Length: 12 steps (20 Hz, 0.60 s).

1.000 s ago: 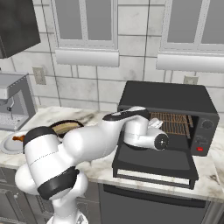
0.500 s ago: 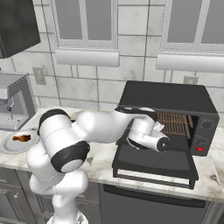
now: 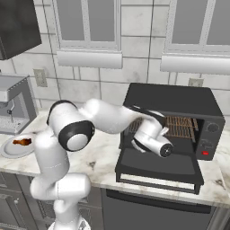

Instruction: Open the toaster oven door. Place the baguette on the bottom rack in the toaster oven and place the chicken drumstick on the top rack.

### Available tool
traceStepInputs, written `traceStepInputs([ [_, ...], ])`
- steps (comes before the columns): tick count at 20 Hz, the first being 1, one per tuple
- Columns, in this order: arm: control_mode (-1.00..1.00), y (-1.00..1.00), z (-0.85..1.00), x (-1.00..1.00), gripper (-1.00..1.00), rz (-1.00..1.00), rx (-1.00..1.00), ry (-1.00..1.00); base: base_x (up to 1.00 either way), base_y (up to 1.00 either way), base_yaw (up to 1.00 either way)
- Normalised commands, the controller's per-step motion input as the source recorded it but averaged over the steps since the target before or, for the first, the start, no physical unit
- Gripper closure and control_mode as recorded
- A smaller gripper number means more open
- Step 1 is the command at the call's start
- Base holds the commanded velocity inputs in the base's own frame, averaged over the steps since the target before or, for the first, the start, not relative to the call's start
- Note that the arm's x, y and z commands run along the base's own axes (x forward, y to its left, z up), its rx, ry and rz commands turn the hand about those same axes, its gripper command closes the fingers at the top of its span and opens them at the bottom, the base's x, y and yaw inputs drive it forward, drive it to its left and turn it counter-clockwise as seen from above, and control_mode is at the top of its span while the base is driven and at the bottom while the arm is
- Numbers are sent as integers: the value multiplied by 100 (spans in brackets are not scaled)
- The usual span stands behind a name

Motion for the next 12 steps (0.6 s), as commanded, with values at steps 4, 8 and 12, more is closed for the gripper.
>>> traceStepInputs([
  [4,-100,0,-12,45,-100,0,0,-3,0,0,0],
  [8,-100,0,-28,30,100,0,0,0,0,0,0],
  [12,-100,4,-39,17,100,0,-8,0,0,0,0],
])
